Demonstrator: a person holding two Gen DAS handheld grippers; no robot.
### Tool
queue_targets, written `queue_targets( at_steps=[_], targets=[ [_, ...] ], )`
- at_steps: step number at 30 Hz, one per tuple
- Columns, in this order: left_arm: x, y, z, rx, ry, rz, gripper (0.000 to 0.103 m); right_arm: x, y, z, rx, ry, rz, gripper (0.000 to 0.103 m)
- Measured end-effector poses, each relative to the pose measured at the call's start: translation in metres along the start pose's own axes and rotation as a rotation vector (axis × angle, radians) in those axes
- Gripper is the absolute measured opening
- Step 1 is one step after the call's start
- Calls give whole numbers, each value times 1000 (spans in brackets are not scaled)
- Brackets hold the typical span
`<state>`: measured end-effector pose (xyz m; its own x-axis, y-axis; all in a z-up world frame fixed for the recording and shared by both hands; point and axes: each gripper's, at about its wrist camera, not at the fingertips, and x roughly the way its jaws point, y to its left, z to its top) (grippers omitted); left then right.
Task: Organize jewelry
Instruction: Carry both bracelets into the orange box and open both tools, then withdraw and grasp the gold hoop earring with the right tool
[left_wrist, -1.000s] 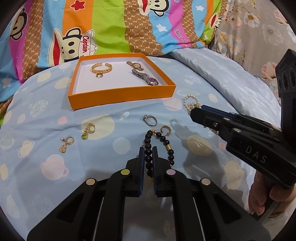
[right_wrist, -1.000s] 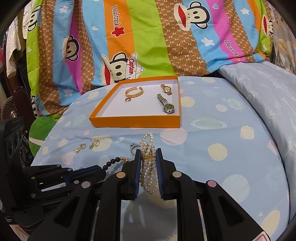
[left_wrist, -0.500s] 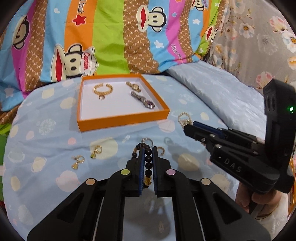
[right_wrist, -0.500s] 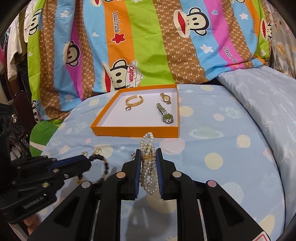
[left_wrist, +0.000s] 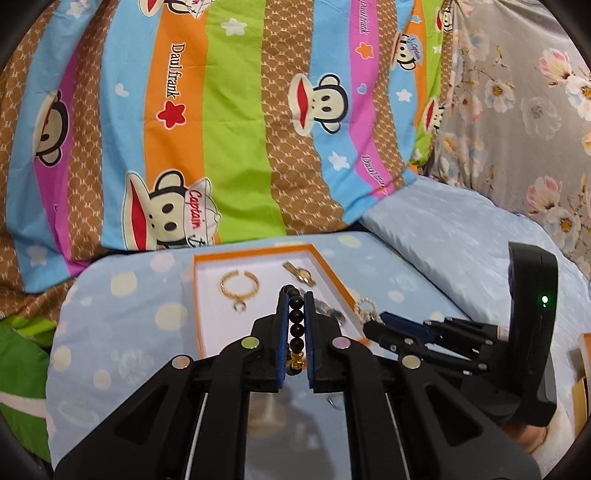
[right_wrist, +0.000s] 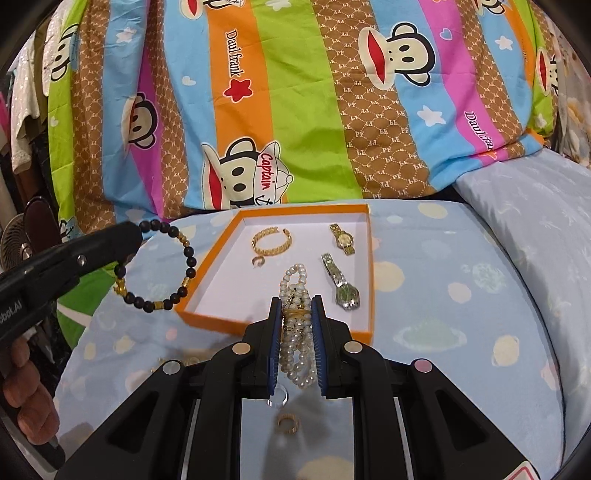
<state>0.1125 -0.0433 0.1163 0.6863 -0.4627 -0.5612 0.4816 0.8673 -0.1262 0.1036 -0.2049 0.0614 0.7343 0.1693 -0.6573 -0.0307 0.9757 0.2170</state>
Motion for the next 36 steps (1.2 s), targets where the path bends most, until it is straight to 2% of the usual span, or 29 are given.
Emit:
queue_targets(
  at_steps=[5, 12, 17, 23, 24, 25, 27, 31, 36],
  targets=[
    [42, 15, 8, -32, 24, 14, 7, 34, 1, 12, -5, 32, -2, 15],
    [90, 39, -11, -107, 109, 31, 7, 76, -1, 9, -11, 97, -15, 15],
    [107, 51, -27, -149, 161, 30, 7, 93, -3, 2, -14, 131, -22, 15],
    [113, 56, -39, -174, 183, 35, 8, 98, -1, 0, -23, 138, -28, 17],
    [114, 57, -39, -175, 184, 42, 13, 97, -1, 0, -21, 130, -30, 17],
    [114, 57, -39, -176, 182, 51, 25, 96, -1, 0, -21, 123, -31, 17],
    [109, 56, -38, -165, 156, 70, 39, 93, -2, 1, -18, 110, -36, 17],
    [91, 53, -36, -138, 109, 100, 45, 72, -5, 4, -5, 54, -49, 22],
    [56, 54, -42, -115, 71, 121, 47, 34, -6, -11, 11, 20, -45, 23]
  ],
)
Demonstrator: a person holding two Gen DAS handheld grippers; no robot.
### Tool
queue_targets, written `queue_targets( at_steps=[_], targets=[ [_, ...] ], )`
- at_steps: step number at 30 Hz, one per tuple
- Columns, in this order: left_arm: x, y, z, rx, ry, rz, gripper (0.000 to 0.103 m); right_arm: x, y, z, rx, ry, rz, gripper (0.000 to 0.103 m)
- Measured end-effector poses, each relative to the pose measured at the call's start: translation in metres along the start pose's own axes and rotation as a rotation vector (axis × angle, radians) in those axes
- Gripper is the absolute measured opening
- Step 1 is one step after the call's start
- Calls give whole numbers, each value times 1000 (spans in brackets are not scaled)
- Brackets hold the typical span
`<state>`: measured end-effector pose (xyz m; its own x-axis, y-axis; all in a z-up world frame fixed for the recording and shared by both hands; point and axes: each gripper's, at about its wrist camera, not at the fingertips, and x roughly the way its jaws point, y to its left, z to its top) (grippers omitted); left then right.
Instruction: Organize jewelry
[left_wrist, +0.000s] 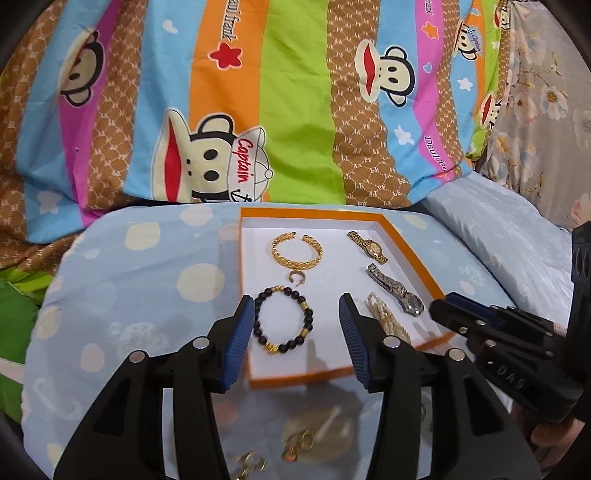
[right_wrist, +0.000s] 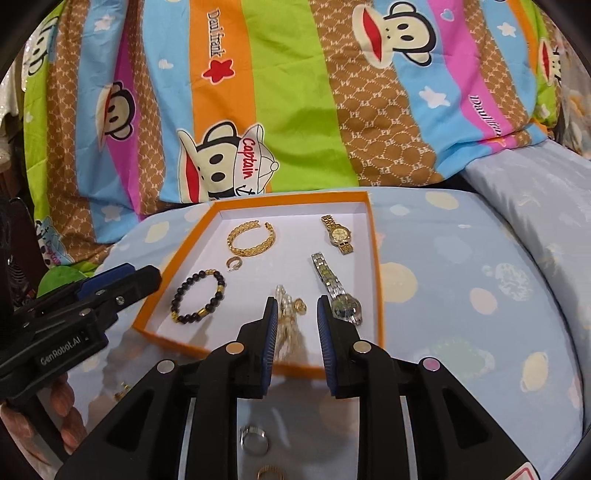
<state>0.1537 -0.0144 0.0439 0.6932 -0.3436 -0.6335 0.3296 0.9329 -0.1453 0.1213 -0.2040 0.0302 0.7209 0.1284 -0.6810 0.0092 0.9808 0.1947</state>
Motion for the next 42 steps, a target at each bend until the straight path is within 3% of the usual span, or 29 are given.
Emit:
queue_targets(
  at_steps=[6, 16, 19, 24, 28, 35, 38, 42],
  targets=[
    [-37, 3, -33, 22, 3, 27, 51, -29, -2, -41, 12, 24, -26, 25],
    [-47, 8, -84, -14, 104, 41, 51, -44, 1, -85, 35, 93, -15, 25],
    [-51, 9, -92, -9, 104, 56, 52, -44, 8, -89, 24, 101, -8, 25],
    [-52, 14, -100, -28, 117, 63, 53, -37, 17, -89, 6, 112, -9, 34],
    [-52, 17, -100, -45, 117, 66, 62, -28, 19, -86, 12, 134, -17, 34],
    [-49, 25, -98, -80, 125, 69, 62, -20, 26, -84, -13, 154, -32, 34],
    [-46, 27, -97, -84, 135, 80, 62, -19, 28, -84, -26, 157, -52, 31],
    [-40, 29, -94, -76, 149, 77, 62, -19, 27, -84, -19, 158, -52, 18]
  ],
)
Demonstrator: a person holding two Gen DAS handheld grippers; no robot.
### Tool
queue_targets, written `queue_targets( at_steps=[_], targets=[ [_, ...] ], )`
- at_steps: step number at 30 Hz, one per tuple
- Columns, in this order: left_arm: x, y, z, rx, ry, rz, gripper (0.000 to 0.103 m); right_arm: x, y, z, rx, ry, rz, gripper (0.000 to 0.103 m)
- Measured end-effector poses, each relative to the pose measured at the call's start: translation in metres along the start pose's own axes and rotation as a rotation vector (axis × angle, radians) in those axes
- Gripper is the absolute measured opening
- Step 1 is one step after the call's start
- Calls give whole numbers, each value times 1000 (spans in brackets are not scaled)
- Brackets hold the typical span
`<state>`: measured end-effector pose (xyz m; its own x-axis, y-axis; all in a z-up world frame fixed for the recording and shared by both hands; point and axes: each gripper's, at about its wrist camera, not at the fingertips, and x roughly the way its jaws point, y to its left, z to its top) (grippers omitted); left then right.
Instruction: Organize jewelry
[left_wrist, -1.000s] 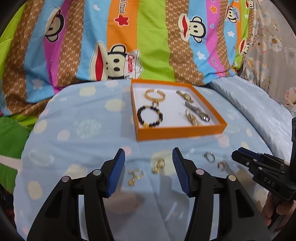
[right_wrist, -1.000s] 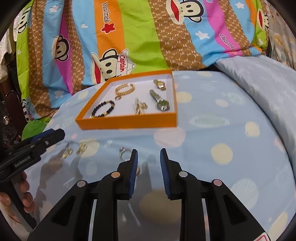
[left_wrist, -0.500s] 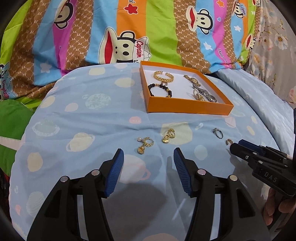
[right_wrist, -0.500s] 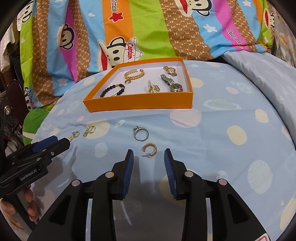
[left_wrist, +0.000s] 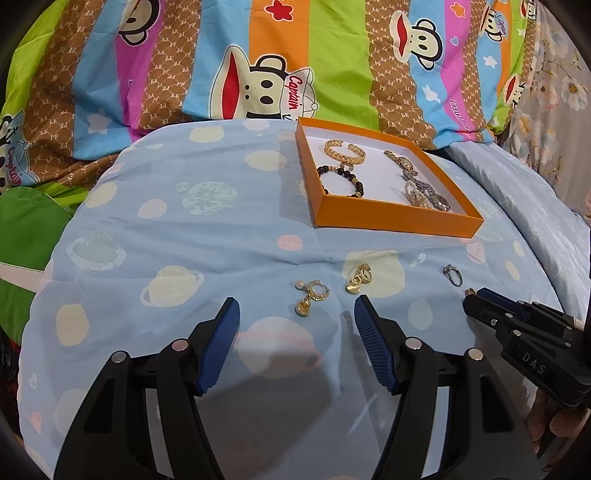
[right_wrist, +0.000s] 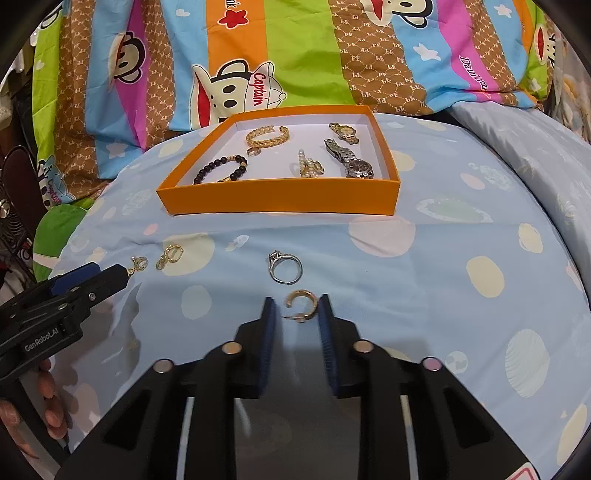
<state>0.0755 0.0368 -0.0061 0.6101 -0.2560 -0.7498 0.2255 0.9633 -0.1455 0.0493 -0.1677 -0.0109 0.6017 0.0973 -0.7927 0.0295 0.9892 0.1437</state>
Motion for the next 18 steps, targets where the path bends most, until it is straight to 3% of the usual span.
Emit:
queue_targets(
  at_steps=[5, 9, 15, 18],
  targets=[
    [11, -2, 6, 17, 33, -6, 62, -1, -1, 0, 3, -3, 1, 17],
    [17, -4, 9, 37, 42, 10, 54, -1, -3, 0, 12, -4, 7, 17],
    [19, -7, 9, 60, 43, -20, 28, -1, -3, 0, 15, -5, 11, 17],
    [20, -6, 10, 58, 45, -37, 21, -1, -4, 0, 15, -6, 10, 17]
  ],
)
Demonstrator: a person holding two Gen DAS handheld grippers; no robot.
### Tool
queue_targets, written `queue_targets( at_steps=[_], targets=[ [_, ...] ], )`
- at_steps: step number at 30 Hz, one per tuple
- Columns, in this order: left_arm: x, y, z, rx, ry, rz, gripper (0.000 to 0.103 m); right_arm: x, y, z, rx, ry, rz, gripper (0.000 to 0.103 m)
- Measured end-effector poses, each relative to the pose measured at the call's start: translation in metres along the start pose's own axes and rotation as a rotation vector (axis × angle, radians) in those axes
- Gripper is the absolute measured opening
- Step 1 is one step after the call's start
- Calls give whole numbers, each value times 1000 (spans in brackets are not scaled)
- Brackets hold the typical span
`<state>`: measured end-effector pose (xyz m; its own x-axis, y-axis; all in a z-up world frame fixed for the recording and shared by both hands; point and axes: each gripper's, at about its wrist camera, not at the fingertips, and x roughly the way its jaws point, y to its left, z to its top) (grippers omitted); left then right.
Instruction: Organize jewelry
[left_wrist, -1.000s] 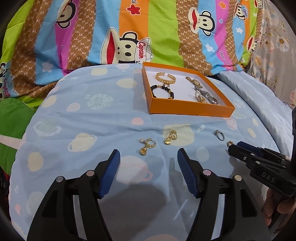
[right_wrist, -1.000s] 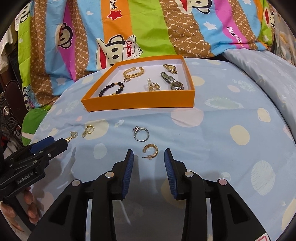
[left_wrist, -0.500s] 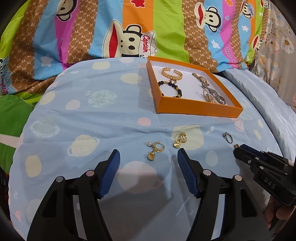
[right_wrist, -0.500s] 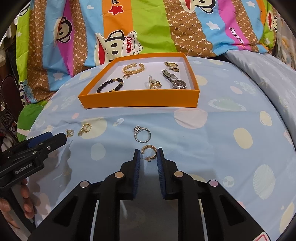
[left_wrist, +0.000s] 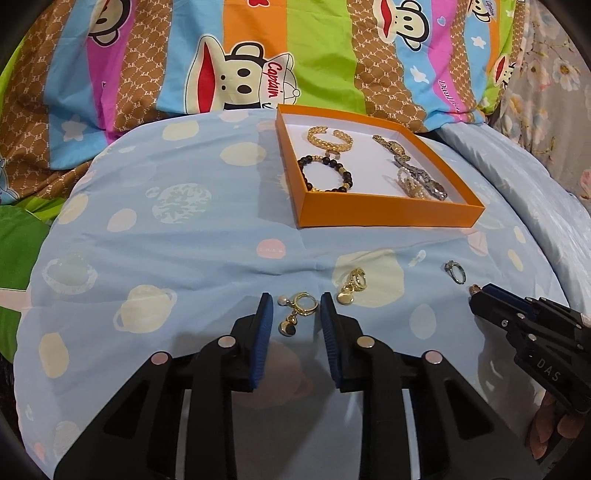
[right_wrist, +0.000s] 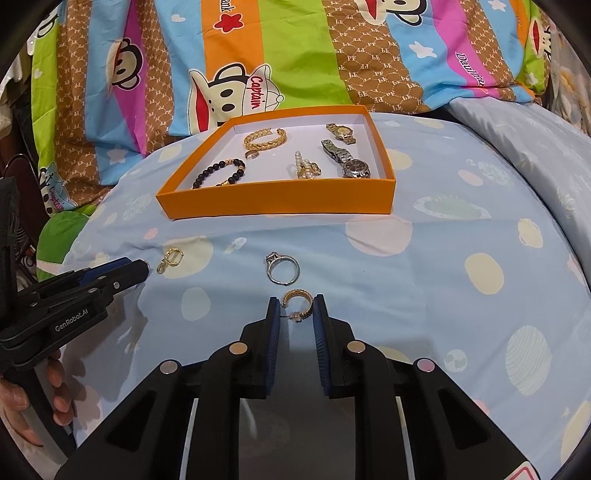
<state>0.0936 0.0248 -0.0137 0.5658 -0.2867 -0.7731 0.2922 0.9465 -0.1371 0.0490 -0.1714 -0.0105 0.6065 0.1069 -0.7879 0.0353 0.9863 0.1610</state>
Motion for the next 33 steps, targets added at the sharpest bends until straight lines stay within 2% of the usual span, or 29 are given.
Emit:
queue_targets(
  at_steps=[5, 7, 8, 14, 17, 18, 19, 21, 33],
  targets=[
    [-2, -1, -1, 1, -9, -21, 19, -1, 1, 0, 1, -5, 1, 17],
    [-5, -2, -1, 7, -21, -26, 6, -2, 1, 0, 2, -11, 3, 17],
    [-5, -3, -1, 9, -19, -30, 4, -3, 1, 0, 2, -13, 3, 17],
    [-5, -1, -2, -7, -3, -45, 3, -5, 0, 0, 8, -19, 9, 17],
    [-8, 1, -5, -21, 0, -42, 6, -5, -1, 0, 12, -22, 14, 17],
    [-9, 1, -6, -20, -1, -41, 16, -5, -2, 0, 13, -23, 15, 17],
    [-11, 1, -8, -19, -4, -43, 31, -5, -1, 0, 14, -23, 17, 17],
    [-15, 0, -10, -13, -20, -28, 40, -5, -2, 0, 13, -22, 17, 17],
    [5, -4, 6, 13, 4, 22, 37, -5, -3, 0, 22, -20, 25, 17]
  ],
)
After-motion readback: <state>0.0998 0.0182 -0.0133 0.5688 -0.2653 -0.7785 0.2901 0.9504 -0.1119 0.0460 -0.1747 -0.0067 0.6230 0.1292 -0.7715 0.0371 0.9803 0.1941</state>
